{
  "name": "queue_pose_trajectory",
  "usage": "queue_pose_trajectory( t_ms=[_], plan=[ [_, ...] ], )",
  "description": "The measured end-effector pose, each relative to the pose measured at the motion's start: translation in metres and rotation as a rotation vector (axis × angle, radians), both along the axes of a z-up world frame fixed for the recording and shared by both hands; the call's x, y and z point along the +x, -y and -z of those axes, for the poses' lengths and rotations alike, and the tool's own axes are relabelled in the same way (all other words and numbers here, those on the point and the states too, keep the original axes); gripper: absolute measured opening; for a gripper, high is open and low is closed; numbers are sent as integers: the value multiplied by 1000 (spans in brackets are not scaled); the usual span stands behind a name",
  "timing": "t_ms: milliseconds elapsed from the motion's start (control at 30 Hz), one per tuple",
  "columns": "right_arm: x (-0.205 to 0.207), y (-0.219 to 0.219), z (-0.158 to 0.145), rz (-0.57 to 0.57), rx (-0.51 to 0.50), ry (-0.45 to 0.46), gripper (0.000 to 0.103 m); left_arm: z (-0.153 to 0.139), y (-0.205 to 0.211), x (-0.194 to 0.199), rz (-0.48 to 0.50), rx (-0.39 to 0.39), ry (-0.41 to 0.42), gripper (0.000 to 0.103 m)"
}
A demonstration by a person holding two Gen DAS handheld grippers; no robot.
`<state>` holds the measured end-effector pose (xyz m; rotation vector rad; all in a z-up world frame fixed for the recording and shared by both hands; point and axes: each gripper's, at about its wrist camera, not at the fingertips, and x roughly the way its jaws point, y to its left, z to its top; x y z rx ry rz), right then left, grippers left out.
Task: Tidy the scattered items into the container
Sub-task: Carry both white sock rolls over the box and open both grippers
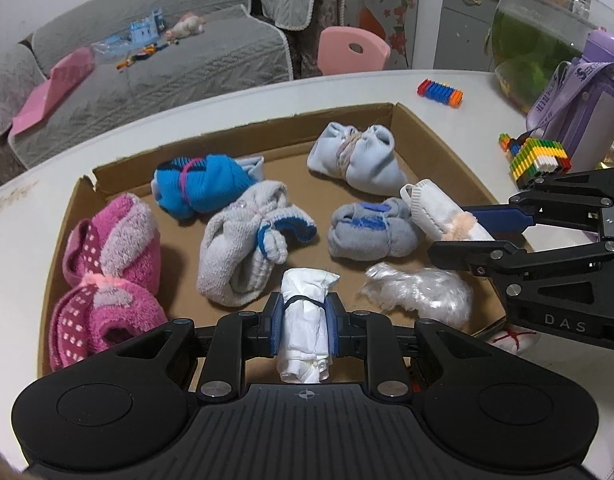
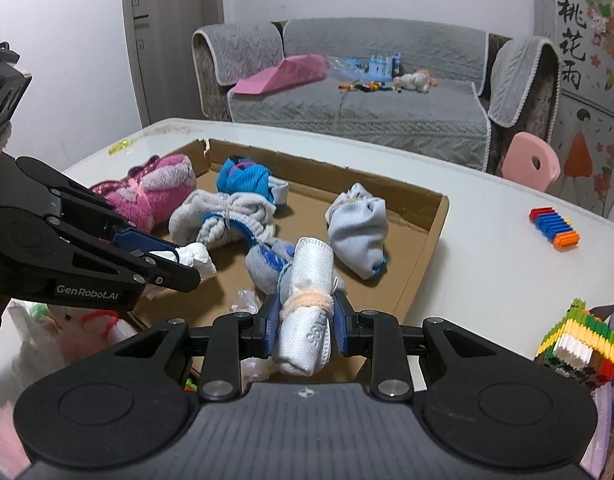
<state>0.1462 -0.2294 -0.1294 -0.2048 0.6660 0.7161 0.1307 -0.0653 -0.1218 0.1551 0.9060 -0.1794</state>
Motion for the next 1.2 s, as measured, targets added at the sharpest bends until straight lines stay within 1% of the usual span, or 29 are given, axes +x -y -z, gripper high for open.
queue_pose_trajectory(
  t_ms=[367, 800, 967, 1100, 1167, 1200],
  plan=[
    [-1, -3, 4, -2, -34, 3, 25, 13, -4, 5, -20, -1, -25, 27],
    [-1, -2, 1, 3, -27, 16, 25, 13, -7, 4, -26, -5, -25, 28],
    [0, -2, 3, 11, -51, 23, 25, 13, -14, 5, -47, 2, -25, 28],
    [-2, -9, 6, 9, -95, 48, 26, 14, -22, 10, -80, -13, -33, 28],
    [-3, -12, 7, 8, -116, 65, 28, 15, -23, 10, -89, -10, -32, 37],
    [-4, -12, 7, 4, -115, 65, 29, 15, -23, 9, -92, -1, -29, 44]
  ],
)
